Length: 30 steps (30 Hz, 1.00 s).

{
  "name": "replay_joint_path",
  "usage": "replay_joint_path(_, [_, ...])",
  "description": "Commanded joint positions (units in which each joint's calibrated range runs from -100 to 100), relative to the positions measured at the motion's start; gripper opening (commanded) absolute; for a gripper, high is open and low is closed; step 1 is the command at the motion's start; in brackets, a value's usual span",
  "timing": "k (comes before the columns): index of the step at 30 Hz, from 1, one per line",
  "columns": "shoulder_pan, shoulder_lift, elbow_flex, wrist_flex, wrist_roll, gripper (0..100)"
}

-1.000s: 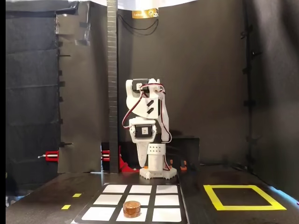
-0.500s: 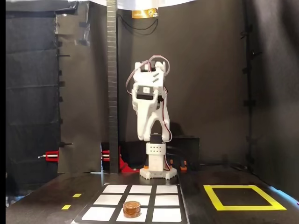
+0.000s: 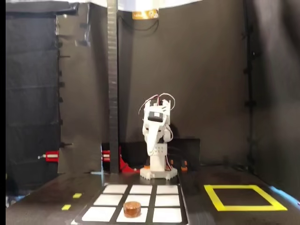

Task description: Pick and place at Grid spot 2

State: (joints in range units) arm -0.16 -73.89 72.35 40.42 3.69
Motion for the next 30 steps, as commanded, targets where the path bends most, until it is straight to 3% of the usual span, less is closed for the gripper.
replay_joint_path(1, [-0.1,-10.2,8.9,-0.6,-0.3,0])
replay_joint_path(11, [0.6,-25.5,27.5,-1.3,0.2,1])
replay_joint_path(17, [0.0,-25.8,27.6,4.5,0.4,0])
replay_joint_path(26, [0.7,-25.9,27.6,4.8,0.1,0])
replay_joint_path(30, [1.5,-25.9,27.6,4.8,-2.4,0])
